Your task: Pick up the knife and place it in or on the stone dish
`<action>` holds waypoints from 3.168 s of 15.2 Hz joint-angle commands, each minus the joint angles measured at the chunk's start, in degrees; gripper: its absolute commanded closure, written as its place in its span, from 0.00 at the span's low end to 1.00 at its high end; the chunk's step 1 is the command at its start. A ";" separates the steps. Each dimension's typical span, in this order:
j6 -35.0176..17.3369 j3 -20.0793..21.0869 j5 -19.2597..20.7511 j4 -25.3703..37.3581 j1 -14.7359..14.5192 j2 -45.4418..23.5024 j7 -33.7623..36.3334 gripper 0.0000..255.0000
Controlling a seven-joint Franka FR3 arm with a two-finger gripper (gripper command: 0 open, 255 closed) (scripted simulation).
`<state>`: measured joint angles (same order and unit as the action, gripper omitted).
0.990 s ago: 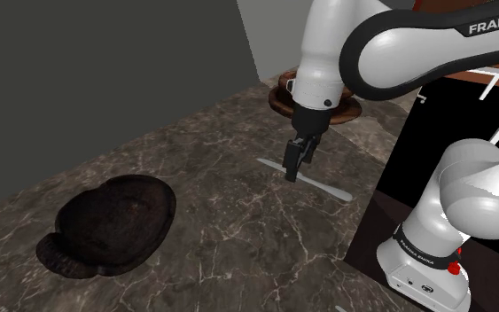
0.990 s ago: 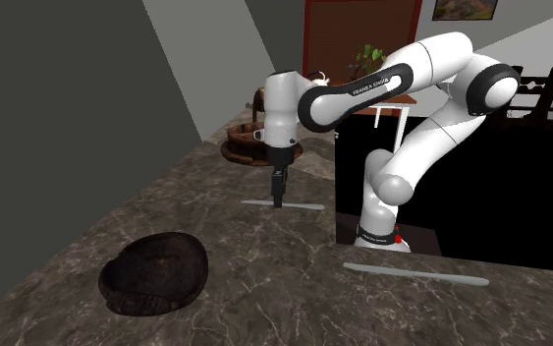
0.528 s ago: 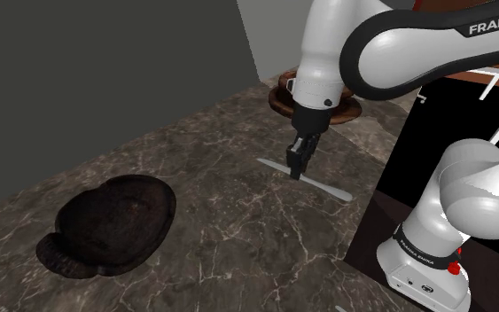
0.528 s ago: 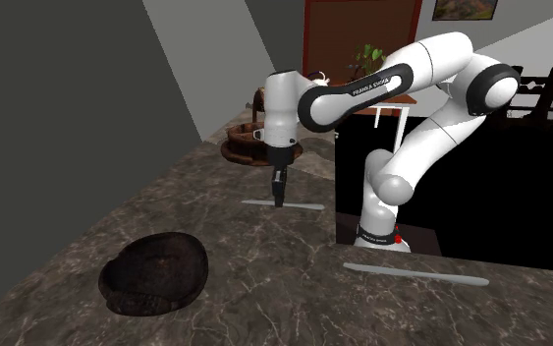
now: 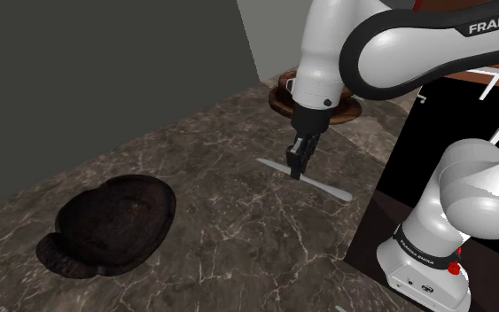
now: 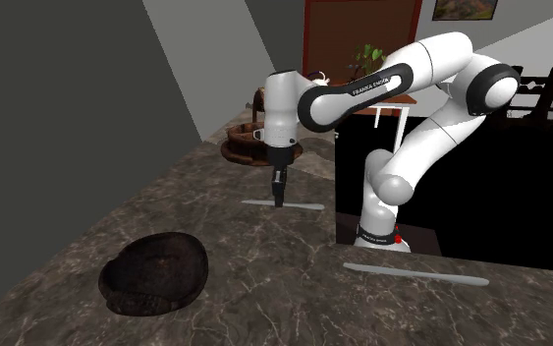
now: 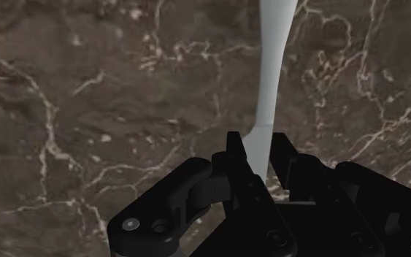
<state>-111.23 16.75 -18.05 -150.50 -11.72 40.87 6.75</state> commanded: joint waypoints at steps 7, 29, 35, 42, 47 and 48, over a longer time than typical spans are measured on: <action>5.64 -1.03 1.01 4.61 0.31 0.90 0.63 1.00; 21.69 -3.49 3.54 22.54 1.29 -0.89 2.76 1.00; 23.09 -1.53 3.21 28.60 1.31 -5.07 5.37 1.00; 19.89 6.47 3.46 39.89 1.39 -17.99 13.76 1.00; 18.82 12.32 6.80 50.25 1.16 -28.95 20.84 1.00; 18.79 13.48 7.87 52.62 0.95 -31.38 22.40 1.00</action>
<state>-92.48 29.14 -11.19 -100.39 -10.69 11.95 27.65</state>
